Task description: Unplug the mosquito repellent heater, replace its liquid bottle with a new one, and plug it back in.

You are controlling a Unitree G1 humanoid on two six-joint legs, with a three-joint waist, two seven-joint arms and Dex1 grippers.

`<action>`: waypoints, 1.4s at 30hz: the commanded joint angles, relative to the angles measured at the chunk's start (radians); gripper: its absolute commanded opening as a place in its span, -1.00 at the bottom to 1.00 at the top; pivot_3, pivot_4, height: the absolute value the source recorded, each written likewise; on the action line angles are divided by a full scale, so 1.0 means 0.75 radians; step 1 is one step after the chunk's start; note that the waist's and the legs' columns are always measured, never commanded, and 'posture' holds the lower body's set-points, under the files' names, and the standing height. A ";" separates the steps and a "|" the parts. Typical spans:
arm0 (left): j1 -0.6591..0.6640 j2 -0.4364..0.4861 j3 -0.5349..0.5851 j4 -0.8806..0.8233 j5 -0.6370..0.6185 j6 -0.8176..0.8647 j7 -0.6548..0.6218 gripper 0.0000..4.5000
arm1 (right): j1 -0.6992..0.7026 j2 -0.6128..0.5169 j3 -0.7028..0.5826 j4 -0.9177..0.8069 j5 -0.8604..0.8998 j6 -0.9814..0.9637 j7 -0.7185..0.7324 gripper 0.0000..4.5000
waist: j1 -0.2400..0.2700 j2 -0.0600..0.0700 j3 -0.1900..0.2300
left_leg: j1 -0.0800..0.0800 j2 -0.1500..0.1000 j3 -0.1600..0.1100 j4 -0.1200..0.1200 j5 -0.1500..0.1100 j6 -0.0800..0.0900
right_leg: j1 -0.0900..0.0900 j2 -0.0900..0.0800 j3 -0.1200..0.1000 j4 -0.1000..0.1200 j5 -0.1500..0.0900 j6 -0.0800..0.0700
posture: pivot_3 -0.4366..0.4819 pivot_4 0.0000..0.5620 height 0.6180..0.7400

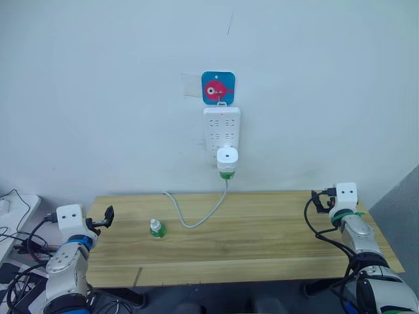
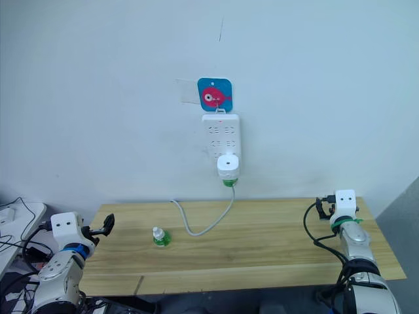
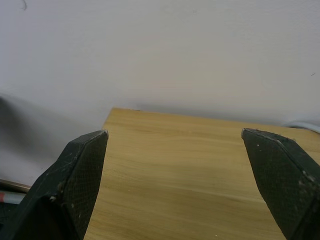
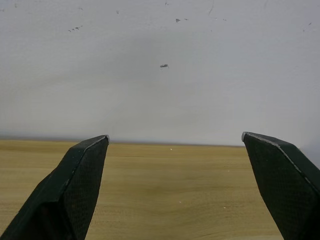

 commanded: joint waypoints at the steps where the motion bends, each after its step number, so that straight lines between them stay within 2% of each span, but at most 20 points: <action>1: 0.003 0.033 0.018 -0.062 0.001 -0.014 0.005 1.00 | -0.006 -0.028 -0.020 -0.040 0.008 -0.021 0.000 0.98 | 0.000 0.000 0.001 | 0.000 0.000 0.000 0.000 0.000 0.000 | 0.000 0.000 0.000 0.000 0.000 0.000 | 0.06 -0.76 1.00; 13: 0.029 0.040 0.041 -0.131 -0.083 0.007 -0.092 1.00 | 0.037 -0.006 -0.041 -0.109 0.054 0.002 0.043 0.98 | -0.001 0.005 0.011 | 0.000 0.000 0.000 0.000 0.000 0.000 | 0.001 0.000 0.000 0.000 -0.001 0.001 | 0.05 -0.71 1.00; 22: 0.076 0.060 0.038 -0.244 -0.131 0.057 -0.165 1.00 | 0.110 -0.001 0.014 -0.287 0.048 0.029 0.129 0.98 | -0.003 0.008 0.025 | 0.000 0.000 0.000 0.000 0.000 0.000 | 0.001 0.000 0.000 0.000 -0.001 0.001 | 0.00 -0.67 1.00; 26: 0.099 0.100 0.046 -0.324 -0.163 0.107 -0.235 1.00 | 0.175 0.009 0.025 -0.500 0.098 0.120 0.204 0.98 | -0.003 0.009 0.038 | 0.000 0.001 -0.001 0.000 0.000 0.000 | 0.001 0.000 -0.001 0.001 -0.001 0.002 | -0.01 -0.66 1.00; 29: 0.133 0.153 0.034 -0.465 -0.224 0.160 -0.350 1.00 | 0.262 0.018 0.059 -0.754 0.140 0.203 0.292 0.98 | -0.003 0.009 0.046 | 0.000 0.001 -0.001 0.000 0.000 0.000 | 0.001 0.000 -0.001 0.001 -0.001 0.002 | -0.03 -0.66 1.00; 32: 0.147 0.207 0.004 -0.632 -0.300 0.265 -0.455 0.73 | 0.350 0.027 0.107 -1.028 0.218 0.328 0.384 1.00 | -0.002 0.010 0.049 | 0.000 0.001 -0.001 0.001 0.000 0.000 | 0.001 0.000 -0.001 0.001 -0.002 0.002 | -0.04 -0.67 1.00; 35: 0.121 0.261 -0.048 -0.783 -0.345 0.390 -0.514 0.32 | 0.403 0.027 0.134 -1.291 0.327 0.488 0.439 1.00 | -0.002 0.012 0.053 | 0.000 0.002 -0.001 0.001 0.000 0.000 | 0.001 0.000 -0.001 0.001 -0.002 0.002 | -0.04 -0.68 1.00; 39: -0.014 0.302 -0.140 -0.865 -0.366 0.493 -0.574 0.32 | 0.398 0.027 0.188 -1.540 0.414 0.671 0.460 1.00 | -0.001 0.012 0.055 | 0.000 0.001 -0.002 0.001 0.000 0.000 | 0.001 0.000 -0.003 0.001 -0.002 0.003 | -0.08 -0.69 1.00; 42: -0.154 0.309 -0.228 -0.847 -0.354 0.536 -0.628 0.32 | 0.355 0.043 0.225 -1.659 0.464 0.774 0.449 1.00 | -0.002 0.011 0.056 | -0.001 0.001 -0.002 0.001 0.000 0.000 | 0.001 0.000 -0.004 0.001 -0.002 0.003 | -0.10 -0.70 1.00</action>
